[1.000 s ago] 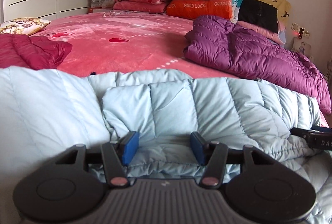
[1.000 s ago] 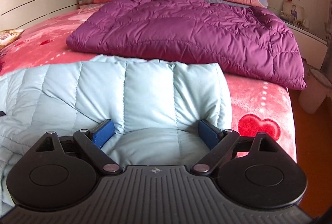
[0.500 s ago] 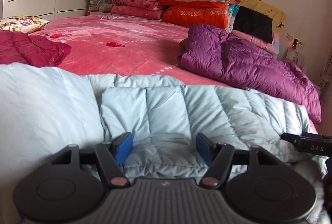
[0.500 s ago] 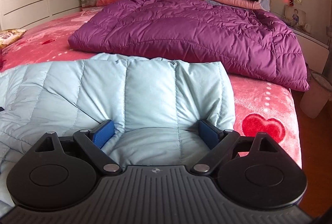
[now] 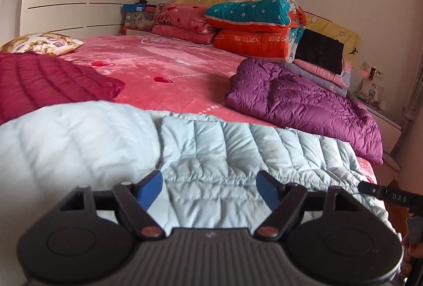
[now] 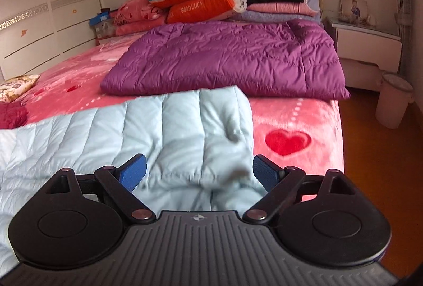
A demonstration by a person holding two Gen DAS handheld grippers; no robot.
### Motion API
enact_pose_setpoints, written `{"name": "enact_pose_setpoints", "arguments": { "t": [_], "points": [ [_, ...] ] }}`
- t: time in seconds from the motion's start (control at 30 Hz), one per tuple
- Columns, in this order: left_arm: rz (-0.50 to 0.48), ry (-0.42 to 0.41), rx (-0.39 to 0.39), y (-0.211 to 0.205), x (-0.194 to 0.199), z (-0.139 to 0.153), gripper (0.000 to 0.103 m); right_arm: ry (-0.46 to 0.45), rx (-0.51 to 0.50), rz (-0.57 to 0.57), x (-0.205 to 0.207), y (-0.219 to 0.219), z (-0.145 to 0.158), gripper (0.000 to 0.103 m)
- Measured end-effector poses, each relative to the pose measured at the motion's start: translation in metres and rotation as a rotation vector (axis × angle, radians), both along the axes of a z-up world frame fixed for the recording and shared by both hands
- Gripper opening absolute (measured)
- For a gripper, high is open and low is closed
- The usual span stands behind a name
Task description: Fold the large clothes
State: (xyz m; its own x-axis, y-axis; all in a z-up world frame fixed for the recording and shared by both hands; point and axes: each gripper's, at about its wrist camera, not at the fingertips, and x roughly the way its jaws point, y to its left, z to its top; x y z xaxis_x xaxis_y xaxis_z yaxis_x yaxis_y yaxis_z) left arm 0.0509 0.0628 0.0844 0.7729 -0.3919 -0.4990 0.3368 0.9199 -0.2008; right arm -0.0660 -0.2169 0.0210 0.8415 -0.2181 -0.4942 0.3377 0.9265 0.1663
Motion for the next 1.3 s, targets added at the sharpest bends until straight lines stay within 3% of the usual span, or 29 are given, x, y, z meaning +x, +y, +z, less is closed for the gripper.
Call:
{"name": "enact_pose_setpoints", "arguments": {
  "t": [0.2, 0.33, 0.5, 0.8, 0.93, 1.1, 1.3],
  "points": [
    [0.03, -0.001, 0.013, 0.021, -0.038, 0.013, 0.078, 0.006, -0.061, 0.025, -0.041, 0.025, 0.001, 0.103],
    [0.063, -0.021, 0.005, 0.04, -0.061, 0.027, 0.078, 0.006, -0.02, 0.036, -0.065, 0.032, 0.004, 0.103],
    [0.122, -0.048, 0.005, 0.074, -0.091, 0.047, 0.081, 0.011, -0.066, 0.077, -0.097, 0.048, 0.007, 0.103],
    [0.324, -0.09, 0.043, 0.173, -0.138, 0.062, 0.086, 0.01, -0.134, 0.164, -0.147, 0.077, 0.018, 0.103],
    [0.456, -0.045, 0.019, 0.228, -0.153, 0.054, 0.086, 0.007, -0.134, 0.156, -0.165, 0.079, 0.022, 0.103],
    [0.629, 0.058, -0.099, 0.297, -0.167, 0.029, 0.086, -0.003, -0.118, 0.124, -0.182, 0.07, 0.029, 0.103],
    [0.754, 0.223, -0.407, 0.353, -0.156, -0.029, 0.086, -0.018, -0.112, 0.09, -0.204, 0.066, 0.038, 0.103]
  ]
}}
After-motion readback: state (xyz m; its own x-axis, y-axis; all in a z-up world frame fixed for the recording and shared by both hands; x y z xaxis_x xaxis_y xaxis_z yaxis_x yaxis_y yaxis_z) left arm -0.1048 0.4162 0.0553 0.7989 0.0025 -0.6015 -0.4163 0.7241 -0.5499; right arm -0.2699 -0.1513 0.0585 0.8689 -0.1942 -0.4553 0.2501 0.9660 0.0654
